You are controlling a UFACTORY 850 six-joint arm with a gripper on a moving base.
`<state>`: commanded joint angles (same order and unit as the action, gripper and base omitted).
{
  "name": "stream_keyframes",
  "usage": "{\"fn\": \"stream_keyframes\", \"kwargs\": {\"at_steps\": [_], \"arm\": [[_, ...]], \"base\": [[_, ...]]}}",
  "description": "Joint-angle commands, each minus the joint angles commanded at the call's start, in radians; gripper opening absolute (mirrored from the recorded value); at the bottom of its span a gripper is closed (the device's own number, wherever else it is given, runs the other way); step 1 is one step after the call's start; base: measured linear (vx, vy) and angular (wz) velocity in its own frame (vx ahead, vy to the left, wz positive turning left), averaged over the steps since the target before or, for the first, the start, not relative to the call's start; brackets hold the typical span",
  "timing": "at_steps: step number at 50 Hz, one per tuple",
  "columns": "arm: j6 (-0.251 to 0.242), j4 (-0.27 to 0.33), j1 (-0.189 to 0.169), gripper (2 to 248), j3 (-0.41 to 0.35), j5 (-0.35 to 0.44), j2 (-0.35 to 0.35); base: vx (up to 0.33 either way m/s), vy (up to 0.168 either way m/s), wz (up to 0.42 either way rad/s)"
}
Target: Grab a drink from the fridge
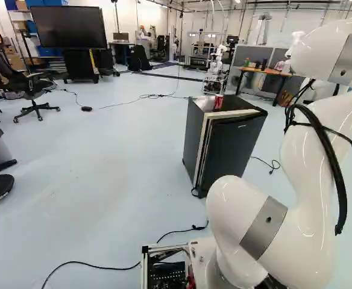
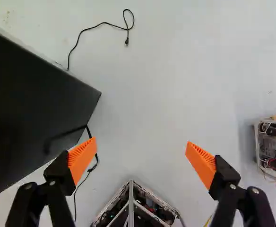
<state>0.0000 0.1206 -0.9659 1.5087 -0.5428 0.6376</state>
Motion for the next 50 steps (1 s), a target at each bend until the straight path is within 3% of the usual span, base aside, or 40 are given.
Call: {"fn": "stream_keyframes", "kwargs": {"at_steps": [50], "arm": [[0.0, 0.0, 0.057, 247, -0.272, 0.079, -0.193]], "base": [[0.0, 0.0, 0.0]]}}
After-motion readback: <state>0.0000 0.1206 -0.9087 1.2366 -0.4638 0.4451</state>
